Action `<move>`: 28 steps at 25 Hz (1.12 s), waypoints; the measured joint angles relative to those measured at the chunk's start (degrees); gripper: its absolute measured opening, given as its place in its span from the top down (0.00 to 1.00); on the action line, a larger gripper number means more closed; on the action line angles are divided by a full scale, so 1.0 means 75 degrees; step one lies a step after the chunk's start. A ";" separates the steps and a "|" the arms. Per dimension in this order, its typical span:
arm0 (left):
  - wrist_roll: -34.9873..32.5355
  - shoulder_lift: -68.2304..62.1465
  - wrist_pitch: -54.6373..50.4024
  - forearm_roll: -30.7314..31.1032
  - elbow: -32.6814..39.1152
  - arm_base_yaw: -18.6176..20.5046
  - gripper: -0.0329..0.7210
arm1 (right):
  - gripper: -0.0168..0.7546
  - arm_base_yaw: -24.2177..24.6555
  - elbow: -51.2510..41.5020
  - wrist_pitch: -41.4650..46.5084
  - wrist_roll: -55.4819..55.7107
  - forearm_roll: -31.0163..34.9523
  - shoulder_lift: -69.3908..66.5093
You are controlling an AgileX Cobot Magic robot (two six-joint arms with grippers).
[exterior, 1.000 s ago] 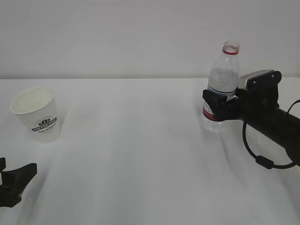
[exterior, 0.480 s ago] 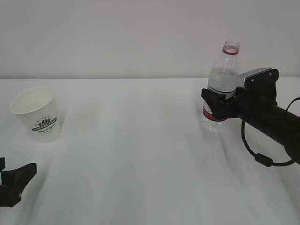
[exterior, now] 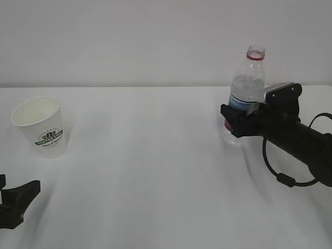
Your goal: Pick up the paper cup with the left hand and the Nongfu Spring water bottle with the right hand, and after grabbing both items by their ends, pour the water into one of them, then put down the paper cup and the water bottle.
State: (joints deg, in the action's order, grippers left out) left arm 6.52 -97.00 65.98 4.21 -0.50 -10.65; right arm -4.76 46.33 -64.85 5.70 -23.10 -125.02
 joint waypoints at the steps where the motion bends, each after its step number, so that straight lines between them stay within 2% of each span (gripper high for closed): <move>1: 0.0000 0.0000 0.0000 0.0000 0.0000 0.0000 0.19 | 0.18 0.0000 0.0016 0.0000 0.0014 -0.0014 -0.0019; 10: -0.0035 0.0000 0.0000 0.0000 0.0000 0.0000 0.19 | 0.23 0.0000 0.0299 -0.0046 0.0021 -0.0423 -0.0157; 21: -0.0177 0.0000 0.0000 0.0000 0.0000 0.0000 0.19 | 0.37 0.0000 0.0302 -0.0076 0.0034 -0.0647 -0.0157; 28: -0.0177 0.0000 0.0000 0.0000 0.0000 0.0000 0.19 | 0.39 0.0000 0.0302 -0.0076 0.0038 -0.0665 -0.0169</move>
State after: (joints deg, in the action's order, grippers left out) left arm 5.20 -97.00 65.98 4.21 -0.50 -10.65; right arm -4.76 48.60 -65.42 5.98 -28.08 -126.29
